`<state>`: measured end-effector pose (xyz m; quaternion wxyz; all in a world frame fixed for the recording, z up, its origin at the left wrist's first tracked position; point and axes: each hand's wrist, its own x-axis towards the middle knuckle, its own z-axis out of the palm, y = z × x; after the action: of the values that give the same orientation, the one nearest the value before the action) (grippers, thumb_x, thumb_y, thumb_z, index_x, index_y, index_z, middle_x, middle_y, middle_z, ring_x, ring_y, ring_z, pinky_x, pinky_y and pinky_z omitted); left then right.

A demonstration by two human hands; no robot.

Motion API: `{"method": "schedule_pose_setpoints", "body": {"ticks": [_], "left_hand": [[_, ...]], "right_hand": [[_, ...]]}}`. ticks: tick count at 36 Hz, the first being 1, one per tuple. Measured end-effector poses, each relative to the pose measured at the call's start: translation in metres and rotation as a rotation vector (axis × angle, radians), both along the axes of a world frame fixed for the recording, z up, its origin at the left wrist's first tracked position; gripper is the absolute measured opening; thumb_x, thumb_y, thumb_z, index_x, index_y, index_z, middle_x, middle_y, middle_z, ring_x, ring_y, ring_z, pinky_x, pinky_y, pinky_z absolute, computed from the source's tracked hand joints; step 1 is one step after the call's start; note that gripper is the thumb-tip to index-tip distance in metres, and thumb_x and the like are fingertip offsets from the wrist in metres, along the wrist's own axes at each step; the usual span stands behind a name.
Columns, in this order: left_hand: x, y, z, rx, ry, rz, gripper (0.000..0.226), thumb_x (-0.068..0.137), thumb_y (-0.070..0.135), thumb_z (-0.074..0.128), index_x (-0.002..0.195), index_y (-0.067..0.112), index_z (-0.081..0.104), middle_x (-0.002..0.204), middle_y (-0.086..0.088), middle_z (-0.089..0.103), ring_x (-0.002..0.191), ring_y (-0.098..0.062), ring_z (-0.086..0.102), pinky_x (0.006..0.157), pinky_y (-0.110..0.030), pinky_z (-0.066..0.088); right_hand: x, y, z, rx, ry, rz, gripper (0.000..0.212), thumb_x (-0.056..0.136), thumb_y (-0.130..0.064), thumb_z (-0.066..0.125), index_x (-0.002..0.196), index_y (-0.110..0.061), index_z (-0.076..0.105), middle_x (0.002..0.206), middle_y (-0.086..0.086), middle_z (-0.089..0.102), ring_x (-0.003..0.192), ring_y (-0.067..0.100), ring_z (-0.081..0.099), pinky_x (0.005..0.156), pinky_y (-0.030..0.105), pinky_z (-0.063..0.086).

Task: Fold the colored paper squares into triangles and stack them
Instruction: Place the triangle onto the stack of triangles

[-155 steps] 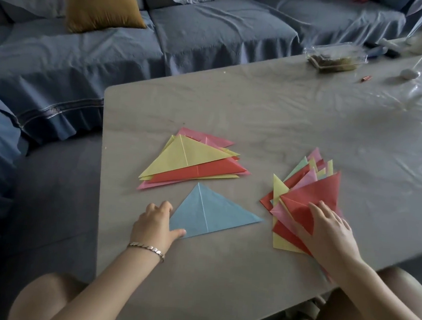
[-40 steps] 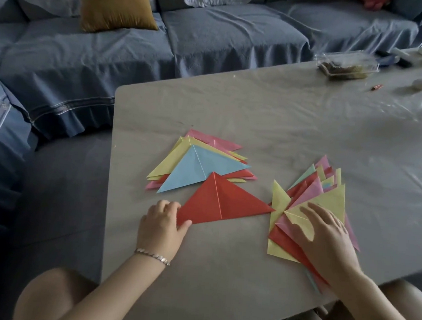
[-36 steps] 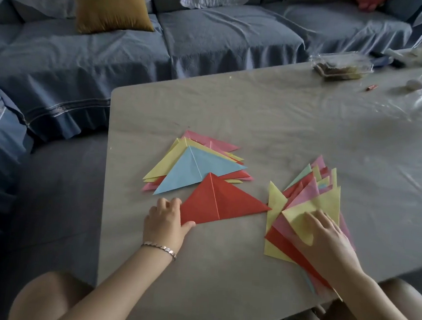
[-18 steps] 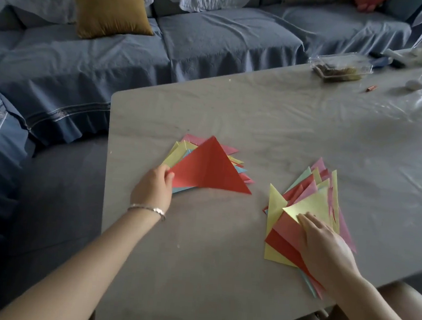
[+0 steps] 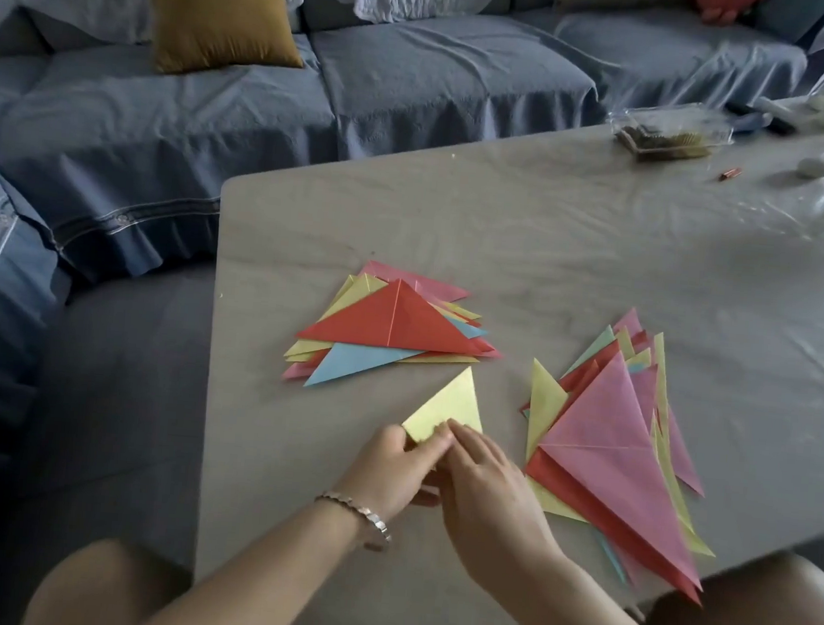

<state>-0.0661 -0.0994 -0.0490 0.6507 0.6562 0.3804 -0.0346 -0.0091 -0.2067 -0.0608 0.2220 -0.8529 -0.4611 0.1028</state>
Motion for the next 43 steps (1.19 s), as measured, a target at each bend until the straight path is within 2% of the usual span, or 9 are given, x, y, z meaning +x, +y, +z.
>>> {"method": "schedule_pose_setpoints", "body": {"ticks": [4, 8, 16, 20, 25, 28, 32, 36, 43], "left_hand": [[-0.005, 0.02, -0.004, 0.262, 0.052, -0.013, 0.017, 0.091, 0.016, 0.05, 0.095, 0.006, 0.064, 0.088, -0.011, 0.068, 0.08, -0.025, 0.066, 0.066, -0.033, 0.057], [0.0, 0.049, 0.0, 0.429, 0.113, -0.317, 0.012, 0.089, 0.022, 0.056, 0.088, 0.01, 0.058, 0.073, -0.002, 0.06, 0.069, -0.02, 0.057, 0.073, -0.035, 0.053], [0.043, 0.076, -0.004, 0.917, 0.209, -0.53, 0.023, 0.083, 0.028, 0.065, 0.102, 0.018, 0.056, 0.091, -0.003, 0.06, 0.086, -0.022, 0.057, 0.075, -0.03, 0.045], [0.044, 0.07, -0.019, 1.064, 0.074, -0.326, 0.057, 0.085, 0.018, 0.063, 0.135, 0.017, 0.037, 0.118, -0.007, 0.05, 0.109, -0.023, 0.052, 0.094, -0.032, 0.041], [0.01, 0.029, -0.042, 1.088, -0.075, -0.427, 0.047, 0.096, 0.022, 0.042, 0.141, 0.013, 0.031, 0.15, 0.0, 0.027, 0.137, -0.01, 0.025, 0.109, -0.012, 0.011], [-0.02, 0.012, -0.059, 1.036, -0.058, -0.58, 0.044, 0.098, 0.02, 0.029, 0.141, 0.012, 0.034, 0.149, 0.004, 0.029, 0.137, -0.006, 0.026, 0.107, -0.008, 0.009], [-0.048, 0.02, -0.076, 1.124, -0.072, -0.62, 0.049, 0.077, 0.014, 0.035, 0.118, 0.013, 0.062, 0.125, 0.002, 0.06, 0.114, -0.012, 0.058, 0.095, -0.022, 0.044], [-0.057, 0.022, -0.076, 1.161, -0.05, -0.589, 0.048, 0.098, 0.03, 0.021, 0.121, 0.016, 0.06, 0.128, 0.004, 0.058, 0.119, -0.011, 0.054, 0.1, -0.023, 0.038], [-0.071, 0.027, -0.072, 1.16, 0.05, -0.539, 0.06, 0.1, 0.034, 0.008, 0.12, 0.013, 0.061, 0.128, 0.002, 0.057, 0.119, -0.011, 0.053, 0.107, -0.019, 0.024]], "right_hand": [[-0.003, -0.008, -0.001, -0.037, 0.051, 0.149, 0.047, 0.096, -0.036, 0.041, 0.139, -0.019, 0.035, 0.146, -0.006, 0.031, 0.134, 0.015, 0.03, 0.105, 0.024, 0.027], [0.009, -0.02, -0.005, -0.051, 0.001, 0.186, 0.053, 0.096, -0.043, 0.038, 0.145, -0.024, 0.027, 0.152, -0.013, 0.018, 0.141, 0.007, 0.014, 0.103, 0.01, 0.001], [0.019, -0.028, -0.037, -0.22, -0.122, 0.298, 0.047, 0.081, -0.045, 0.04, 0.117, -0.024, 0.062, 0.132, -0.003, 0.055, 0.123, 0.015, 0.051, 0.097, 0.03, 0.043], [0.018, -0.02, -0.044, -0.241, -0.155, 0.304, 0.051, 0.08, -0.047, 0.038, 0.117, -0.023, 0.063, 0.129, -0.006, 0.057, 0.119, 0.013, 0.054, 0.096, 0.026, 0.041], [0.013, -0.008, -0.049, -0.231, -0.149, 0.265, 0.053, 0.077, -0.045, 0.037, 0.118, -0.024, 0.064, 0.126, -0.008, 0.06, 0.118, 0.011, 0.055, 0.094, 0.026, 0.045], [0.014, -0.006, -0.049, -0.231, -0.156, 0.268, 0.049, 0.078, -0.043, 0.037, 0.115, -0.027, 0.066, 0.124, -0.008, 0.061, 0.116, 0.01, 0.056, 0.092, 0.026, 0.047], [0.019, -0.008, -0.046, -0.255, -0.191, 0.2, 0.053, 0.086, -0.046, 0.029, 0.111, -0.023, 0.069, 0.119, -0.007, 0.064, 0.111, 0.008, 0.059, 0.087, 0.028, 0.05], [0.028, -0.016, -0.047, -0.255, -0.267, 0.118, 0.076, 0.097, -0.043, -0.001, 0.107, -0.022, 0.071, 0.116, -0.005, 0.065, 0.108, 0.011, 0.061, 0.088, 0.035, 0.049], [0.051, -0.044, -0.044, -0.262, -0.337, 0.005, 0.076, 0.098, -0.044, 0.0, 0.108, -0.015, 0.07, 0.115, 0.002, 0.066, 0.109, 0.019, 0.061, 0.094, 0.048, 0.038]]}}
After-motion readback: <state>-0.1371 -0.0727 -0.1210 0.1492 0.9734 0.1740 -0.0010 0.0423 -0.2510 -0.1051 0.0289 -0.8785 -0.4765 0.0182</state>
